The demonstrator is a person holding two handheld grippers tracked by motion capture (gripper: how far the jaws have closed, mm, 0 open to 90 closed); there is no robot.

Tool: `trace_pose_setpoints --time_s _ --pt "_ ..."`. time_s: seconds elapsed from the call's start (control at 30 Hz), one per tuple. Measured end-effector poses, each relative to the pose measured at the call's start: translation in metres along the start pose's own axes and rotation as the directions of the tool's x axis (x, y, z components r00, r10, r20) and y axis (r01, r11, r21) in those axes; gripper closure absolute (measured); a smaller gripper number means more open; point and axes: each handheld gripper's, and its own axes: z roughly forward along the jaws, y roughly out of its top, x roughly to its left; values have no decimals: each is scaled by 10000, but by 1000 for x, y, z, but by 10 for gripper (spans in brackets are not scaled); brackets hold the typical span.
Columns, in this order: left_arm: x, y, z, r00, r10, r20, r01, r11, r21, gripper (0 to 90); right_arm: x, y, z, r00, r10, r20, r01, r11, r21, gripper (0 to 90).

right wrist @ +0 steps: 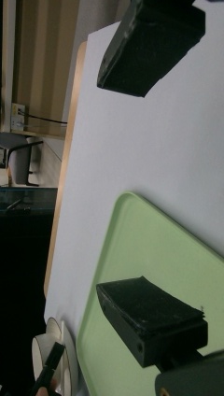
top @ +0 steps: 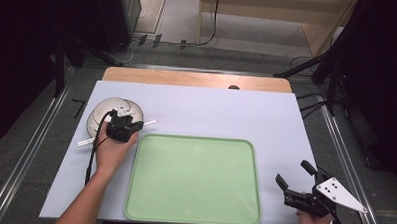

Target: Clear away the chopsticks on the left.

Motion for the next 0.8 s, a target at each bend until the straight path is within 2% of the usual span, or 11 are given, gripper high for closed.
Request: trace_pose_setpoints --time_s 0.23,0.33,0.43,0.47,0.53,0.57,0.6,0.63,0.67,0.73,0.8 --pt "1 9 11 9994 53 -350 -55 10000 -53 900 0 -1 1 9998 105 -162 -103 9999 121 48" --pt "4 11 17 9991 -279 -322 273 9995 -180 900 0 -2 2 9997 158 -212 -154 9997 176 51" --pt "4 13 18 9997 -166 -196 164 9998 -126 900 -1 -2 2 9995 170 -253 -164 9996 243 59" --pt "3 14 13 9998 -185 105 188 9995 -260 900 0 -2 3 9995 180 -278 -172 9994 302 82" --pt "1 14 9 9996 -210 169 216 9990 -381 830 0 -2 3 9995 171 -267 -162 9994 307 99" --pt "0 15 -3 9982 -231 549 266 9976 -634 801 0 -2 3 9996 147 -242 -139 9994 309 131" --pt "0 15 -3 9982 -231 549 266 9976 -634 791 0 -2 3 9996 147 -242 -139 9994 309 131" --pt "3 12 -18 9933 -435 1070 529 9948 -867 780 0 -3 2 9996 128 -238 -120 9994 332 131" --pt "5 10 -26 9912 -503 1228 622 9935 -949 772 0 -3 2 9997 94 -247 -85 9994 349 130" --pt "11 3 -41 9884 -457 1448 606 9931 -1002 760 -1 -3 1 9997 70 -252 -60 9993 374 130" --pt "17 -6 -52 9883 -357 1486 509 9938 -993 755 -1 -3 0 9997 110 -232 -101 9992 389 130"
